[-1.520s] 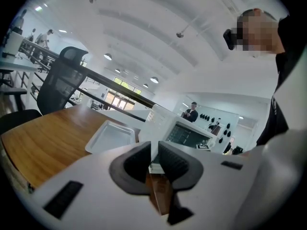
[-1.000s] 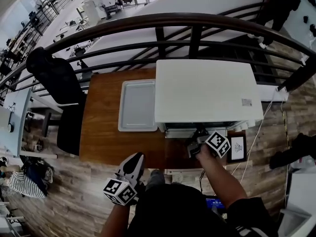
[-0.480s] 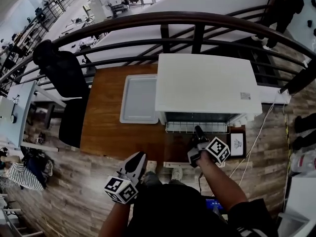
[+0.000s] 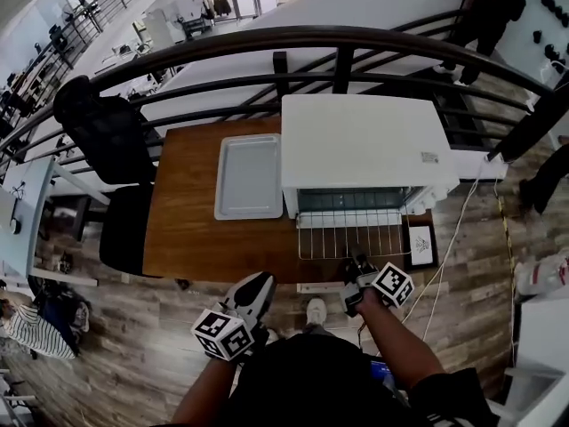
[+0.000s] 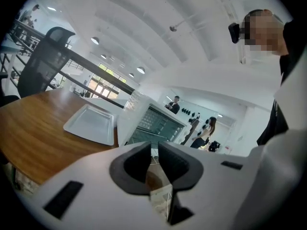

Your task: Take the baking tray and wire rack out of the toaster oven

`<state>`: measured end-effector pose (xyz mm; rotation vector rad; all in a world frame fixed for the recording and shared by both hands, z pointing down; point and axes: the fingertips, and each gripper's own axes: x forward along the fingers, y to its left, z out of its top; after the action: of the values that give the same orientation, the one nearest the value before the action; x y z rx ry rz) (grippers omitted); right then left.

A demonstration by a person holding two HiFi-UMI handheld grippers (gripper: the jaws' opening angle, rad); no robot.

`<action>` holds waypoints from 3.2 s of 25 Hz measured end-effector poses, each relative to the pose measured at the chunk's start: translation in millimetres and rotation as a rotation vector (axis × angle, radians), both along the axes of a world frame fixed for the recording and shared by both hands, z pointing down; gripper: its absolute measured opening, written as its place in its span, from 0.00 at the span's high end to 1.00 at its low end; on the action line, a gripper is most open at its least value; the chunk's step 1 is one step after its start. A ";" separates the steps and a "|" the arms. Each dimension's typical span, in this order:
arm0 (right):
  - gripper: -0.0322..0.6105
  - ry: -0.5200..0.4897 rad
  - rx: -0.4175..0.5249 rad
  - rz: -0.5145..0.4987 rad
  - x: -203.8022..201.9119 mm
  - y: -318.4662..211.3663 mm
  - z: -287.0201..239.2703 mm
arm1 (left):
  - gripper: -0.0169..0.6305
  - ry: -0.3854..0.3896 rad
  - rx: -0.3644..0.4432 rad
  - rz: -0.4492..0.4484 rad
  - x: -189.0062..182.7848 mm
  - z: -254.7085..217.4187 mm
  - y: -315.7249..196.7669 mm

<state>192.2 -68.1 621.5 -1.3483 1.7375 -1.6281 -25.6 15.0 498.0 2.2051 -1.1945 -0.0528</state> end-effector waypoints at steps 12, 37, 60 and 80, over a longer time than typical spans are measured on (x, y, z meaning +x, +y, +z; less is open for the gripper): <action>0.95 -0.159 0.062 0.106 3.2 33.9 -29.9 | 0.89 0.052 -0.009 0.045 -42.9 -4.9 29.2; 0.95 -0.278 0.149 -0.037 -47.1 132.3 -63.0 | 0.89 0.029 -0.005 0.100 -72.3 7.3 45.2; 0.95 -0.221 0.111 -0.494 -222.3 189.1 -65.2 | 0.89 -0.024 0.004 -0.108 -203.2 16.1 117.8; 0.95 -0.141 0.133 -0.885 -394.8 136.6 -68.6 | 0.89 -0.056 0.007 -0.447 -354.2 23.8 157.8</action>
<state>-202.7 68.5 552.9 -0.3618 2.4710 -1.8886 -379.8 172.8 521.8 1.9152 -1.6993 -0.1790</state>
